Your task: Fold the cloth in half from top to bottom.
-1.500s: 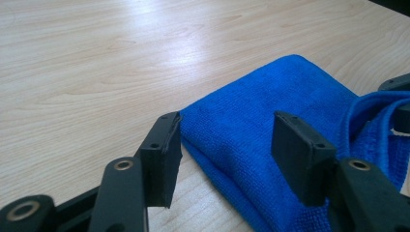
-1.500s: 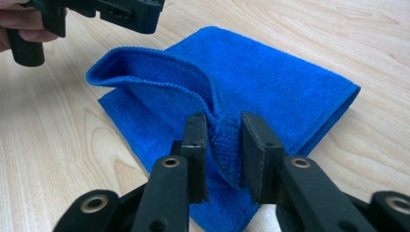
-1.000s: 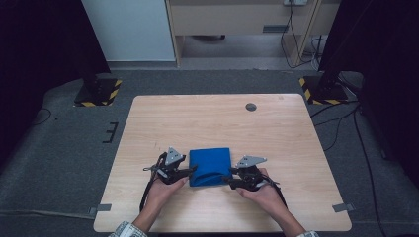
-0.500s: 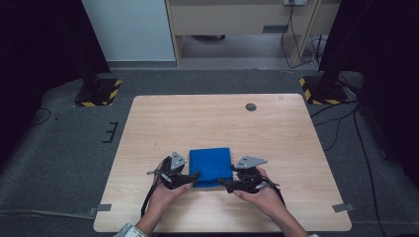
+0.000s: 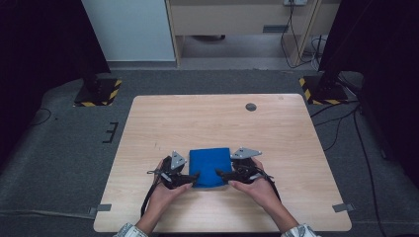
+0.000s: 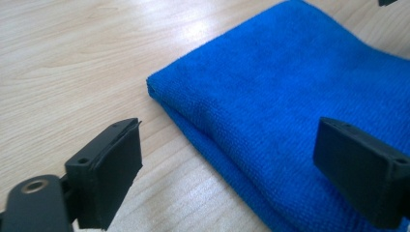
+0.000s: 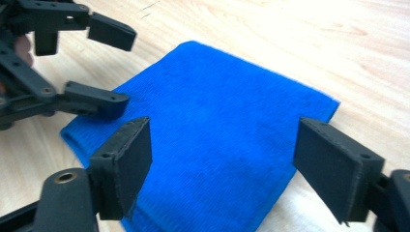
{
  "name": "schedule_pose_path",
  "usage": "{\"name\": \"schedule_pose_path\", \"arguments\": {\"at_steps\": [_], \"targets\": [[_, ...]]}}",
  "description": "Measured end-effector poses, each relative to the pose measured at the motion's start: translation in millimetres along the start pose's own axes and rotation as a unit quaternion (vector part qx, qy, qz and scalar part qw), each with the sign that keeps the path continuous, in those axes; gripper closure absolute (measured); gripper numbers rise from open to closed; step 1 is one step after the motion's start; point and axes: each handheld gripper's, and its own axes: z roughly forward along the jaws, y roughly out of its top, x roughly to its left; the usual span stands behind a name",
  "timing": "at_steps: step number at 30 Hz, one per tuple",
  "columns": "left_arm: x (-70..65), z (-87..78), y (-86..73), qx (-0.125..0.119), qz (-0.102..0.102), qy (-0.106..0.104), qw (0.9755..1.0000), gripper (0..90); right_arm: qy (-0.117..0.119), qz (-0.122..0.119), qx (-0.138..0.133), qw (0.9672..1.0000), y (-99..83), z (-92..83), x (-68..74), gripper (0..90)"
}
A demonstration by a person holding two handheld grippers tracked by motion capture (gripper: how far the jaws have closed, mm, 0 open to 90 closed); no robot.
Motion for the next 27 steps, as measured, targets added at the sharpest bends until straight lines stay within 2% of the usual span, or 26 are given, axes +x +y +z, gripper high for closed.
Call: {"name": "schedule_pose_path", "arguments": {"at_steps": [9,19,27], "targets": [[8.7,-4.7,3.9,-0.019,-0.019,-0.005,0.9996,4.7,-0.017,-0.001,-0.005,0.9998,10.2,1.3,-9.1,14.4],[30.3,-14.7,6.3,-0.039,-0.047,0.014,0.998,4.8,-0.026,-0.004,-0.011,0.9996,22.3,5.5,-15.0,10.6],[47.4,-20.1,5.0,-0.038,-0.062,0.03,0.9969,4.9,-0.036,0.003,-0.02,0.9992,24.4,-5.1,-27.3,10.1]]}}
